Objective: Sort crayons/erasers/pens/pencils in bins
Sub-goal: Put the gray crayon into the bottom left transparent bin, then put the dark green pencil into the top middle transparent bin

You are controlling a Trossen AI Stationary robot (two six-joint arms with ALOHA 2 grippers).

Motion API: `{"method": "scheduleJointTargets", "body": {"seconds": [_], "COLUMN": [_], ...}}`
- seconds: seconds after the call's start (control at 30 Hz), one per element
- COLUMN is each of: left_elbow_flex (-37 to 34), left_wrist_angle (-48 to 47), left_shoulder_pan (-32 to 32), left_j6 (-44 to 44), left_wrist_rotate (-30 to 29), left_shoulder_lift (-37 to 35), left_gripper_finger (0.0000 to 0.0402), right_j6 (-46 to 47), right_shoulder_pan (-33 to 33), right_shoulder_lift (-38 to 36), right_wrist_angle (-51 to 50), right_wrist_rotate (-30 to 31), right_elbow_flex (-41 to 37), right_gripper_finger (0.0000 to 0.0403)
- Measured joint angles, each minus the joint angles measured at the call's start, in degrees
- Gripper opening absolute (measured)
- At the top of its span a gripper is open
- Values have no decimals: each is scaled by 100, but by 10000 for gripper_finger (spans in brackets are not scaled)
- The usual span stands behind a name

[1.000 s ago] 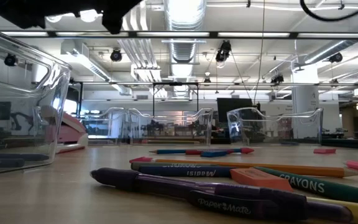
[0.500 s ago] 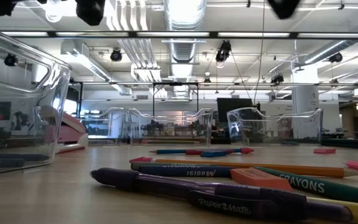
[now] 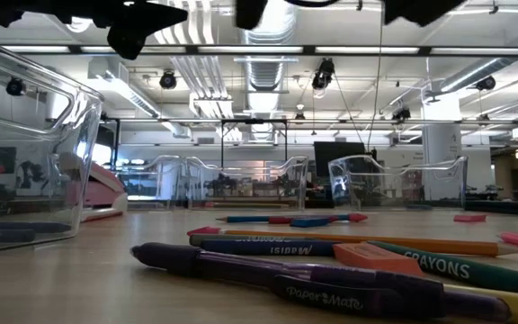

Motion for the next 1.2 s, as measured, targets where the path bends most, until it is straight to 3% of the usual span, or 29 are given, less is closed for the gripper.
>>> {"method": "scheduleJointTargets", "body": {"seconds": [0.33, 0.6, 0.73, 0.9, 1.07, 1.2], "left_elbow_flex": [2, 2, 2, 3, 72, 79], "left_wrist_angle": [-41, -35, -35, 87, 135, 146], "left_shoulder_pan": [0, 0, 0, 2, 2, 2], "left_j6": [78, 109, 129, 110, 114, 176], "left_wrist_rotate": [-10, -8, -8, -2, 14, 20], "left_shoulder_lift": [-216, -273, -308, -335, -346, -343], "left_gripper_finger": [173, 173, 173, 173, 173, 173], "right_j6": [-783, -815, -851, -842, -840, -933], "right_shoulder_pan": [-102, -316, -410, -423, -412, -256], "right_shoulder_lift": [1332, 1969, 1947, 1775, 1181, 344], "right_wrist_angle": [-693, -1119, -1394, -1852, -3559, -5111], "right_wrist_rotate": [-66, -66, -58, -64, -63, 46], "right_elbow_flex": [1951, 2700, 2717, 2728, 2768, 2642], "right_gripper_finger": [20, 26, 51, 120, 181, 194]}}
